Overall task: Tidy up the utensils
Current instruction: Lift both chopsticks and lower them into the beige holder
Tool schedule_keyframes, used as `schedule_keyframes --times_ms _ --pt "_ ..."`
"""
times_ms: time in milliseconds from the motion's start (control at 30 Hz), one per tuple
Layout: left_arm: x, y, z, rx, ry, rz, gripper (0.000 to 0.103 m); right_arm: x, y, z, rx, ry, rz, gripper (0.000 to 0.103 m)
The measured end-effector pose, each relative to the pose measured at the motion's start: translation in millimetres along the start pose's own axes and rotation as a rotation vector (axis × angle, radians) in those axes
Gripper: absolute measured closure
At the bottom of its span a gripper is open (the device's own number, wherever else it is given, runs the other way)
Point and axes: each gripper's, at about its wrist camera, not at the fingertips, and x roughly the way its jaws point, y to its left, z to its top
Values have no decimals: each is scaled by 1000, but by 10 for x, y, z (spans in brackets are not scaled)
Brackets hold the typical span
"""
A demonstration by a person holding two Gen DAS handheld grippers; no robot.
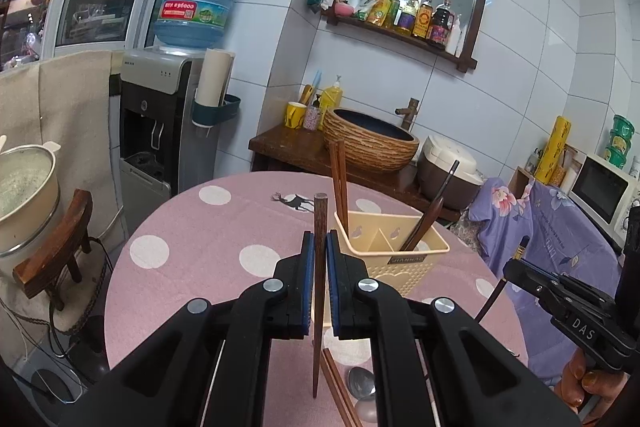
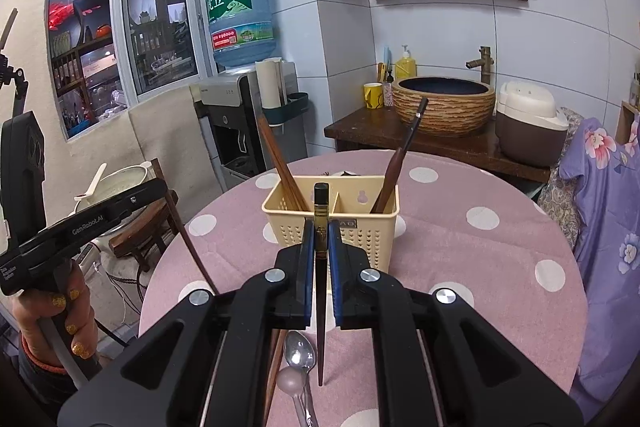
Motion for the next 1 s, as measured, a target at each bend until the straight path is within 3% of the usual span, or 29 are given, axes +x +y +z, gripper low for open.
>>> schedule_keyframes --times_ms 200,367,533,667,833,1000 --pt "-38 -68 261 12 -25 -40 96 -21 39 250 -6 -8 27 95" --pt "-106 -196 715 13 -54 -106 96 -118 43 707 -5 -57 38 95" --pt "-181 -425 1235 22 -149 -121 96 -195 10 1290 13 -151 -4 95" --pt "8 -562 1472 15 -161 -105 96 -132 5 1591 4 -227 -67 95" --pt "443 -579 1333 15 -118 -38 96 206 -84 1499 22 -216 -122 95" --pt "754 -436 1025 -18 -23 -20 96 588 -198 1209 55 -135 -134 95"
